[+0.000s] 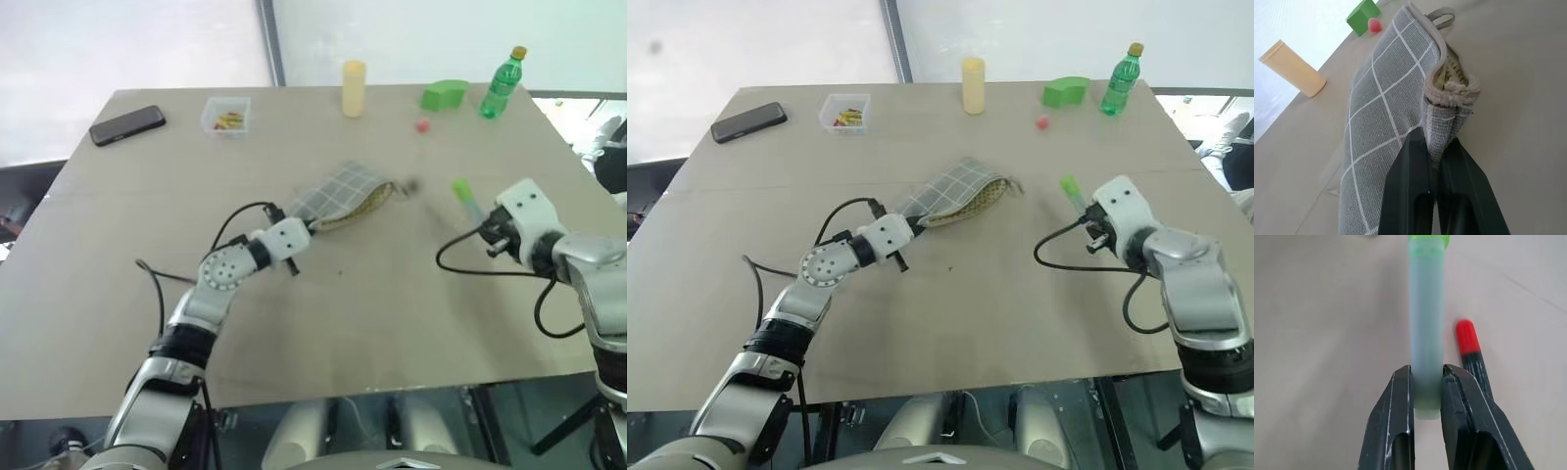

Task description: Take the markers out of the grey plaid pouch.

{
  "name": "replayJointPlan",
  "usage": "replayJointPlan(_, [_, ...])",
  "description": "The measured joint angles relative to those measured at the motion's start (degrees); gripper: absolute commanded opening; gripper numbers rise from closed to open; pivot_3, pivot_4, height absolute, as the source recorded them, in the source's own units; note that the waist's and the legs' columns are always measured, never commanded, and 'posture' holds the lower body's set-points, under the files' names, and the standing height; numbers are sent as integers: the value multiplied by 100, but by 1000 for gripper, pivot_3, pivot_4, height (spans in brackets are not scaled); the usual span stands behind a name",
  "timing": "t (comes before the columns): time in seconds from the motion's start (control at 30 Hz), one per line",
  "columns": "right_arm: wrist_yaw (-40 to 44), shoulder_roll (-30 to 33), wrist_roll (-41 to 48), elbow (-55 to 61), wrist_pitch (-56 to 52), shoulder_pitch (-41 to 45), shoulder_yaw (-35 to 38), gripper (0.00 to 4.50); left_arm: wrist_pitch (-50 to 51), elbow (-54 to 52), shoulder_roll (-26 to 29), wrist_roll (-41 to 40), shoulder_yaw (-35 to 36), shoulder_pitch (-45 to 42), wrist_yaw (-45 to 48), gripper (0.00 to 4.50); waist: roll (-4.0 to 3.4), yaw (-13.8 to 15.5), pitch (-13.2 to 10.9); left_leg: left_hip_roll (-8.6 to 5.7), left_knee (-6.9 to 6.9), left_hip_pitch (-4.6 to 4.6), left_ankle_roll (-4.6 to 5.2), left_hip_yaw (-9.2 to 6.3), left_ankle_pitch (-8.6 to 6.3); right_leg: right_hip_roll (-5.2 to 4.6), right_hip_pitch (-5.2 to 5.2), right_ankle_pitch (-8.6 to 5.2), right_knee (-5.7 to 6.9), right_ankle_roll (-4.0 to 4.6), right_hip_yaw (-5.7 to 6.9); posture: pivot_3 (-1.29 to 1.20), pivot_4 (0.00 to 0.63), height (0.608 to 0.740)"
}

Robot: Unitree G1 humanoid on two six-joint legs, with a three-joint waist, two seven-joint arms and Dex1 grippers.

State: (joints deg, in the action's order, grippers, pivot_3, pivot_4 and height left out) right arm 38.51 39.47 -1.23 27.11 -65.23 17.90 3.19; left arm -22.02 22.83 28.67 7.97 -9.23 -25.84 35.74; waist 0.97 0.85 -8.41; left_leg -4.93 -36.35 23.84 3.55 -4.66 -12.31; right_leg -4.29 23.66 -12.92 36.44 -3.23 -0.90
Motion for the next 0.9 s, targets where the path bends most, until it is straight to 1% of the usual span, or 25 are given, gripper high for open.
replayJointPlan(0.13, [-59,78,48,26,168,-458,-143,264,-7,-194,185,-40,3,179,160,0,-1,-30,0,2,0,-7,3,12,-2,1,0,0,6,0,-3,0,150,740])
replayJointPlan(0.27, [-227,5,64,-229,449,-439,-504,264,-144,-289,305,-18,-40,273,280,0,1,-21,3,3,-4,-13,4,11,-2,1,-7,0,8,0,0,0,150,740])
replayJointPlan(0.33, [-275,75,21,-475,666,-299,-700,1330,-280,-250,361,62,-44,265,267,0,20,-26,15,3,-5,-17,4,13,-2,2,-10,0,8,0,1,0,150,740])
replayJointPlan(0.37, [-290,84,5,-577,717,-265,-752,1612,-335,-220,363,96,-51,248,266,0,27,-24,20,3,-6,-18,4,12,-2,2,-12,0,8,0,1,0,150,740])
replayJointPlan(0.43, [-324,99,-48,-743,828,-198,-853,2625,-457,-130,407,113,-66,218,269,0,28,-18,23,3,-7,-19,4,12,-2,2,-12,0,10,0,1,0,150,740])
replayJointPlan(0.5, [-349,146,-58,-772,842,-154,-869,3473,-492,-62,471,131,-66,179,272,0,30,-23,25,8,-7,-19,4,12,-2,6,-11,0,11,0,1,0,150,740])
replayJointPlan(0.53, [-359,187,-56,-753,836,-153,-869,3975,-537,-9,519,129,-63,164,272,0,29,-23,26,11,-6,-20,3,11,-2,7,-10,0,14,0,1,0,150,740])
replayJointPlan(0.57, [-360,213,-52,-726,826,-154,-866,4275,-583,16,550,127,-53,165,271,0,29,-25,26,13,-5,-21,3,10,-2,9,-10,0,15,0,1,0,150,740])
replayJointPlan(0.67, [-183,27,439,-118,441,-301,-479,4275,-826,48,849,46,129,394,151,0,26,-90,27,23,7,-19,2,7,-2,14,-3,0,16,1,-13,0,150,740])
replayJointPlan(0.73, [-12,-8,849,477,329,-345,-144,4275,-992,37,1102,-38,356,718,19,0,19,-155,27,23,8,-18,2,7,-3,13,0,0,15,1,-16,0,150,740])
replayJointPlan(0.9, [239,17,1386,1341,582,-524,370,4275,-1267,6,1519,-172,819,1401,-245,0,14,-171,40,22,9,-26,-12,8,-12,11,-7,-1,12,1,-16,0,150,740])
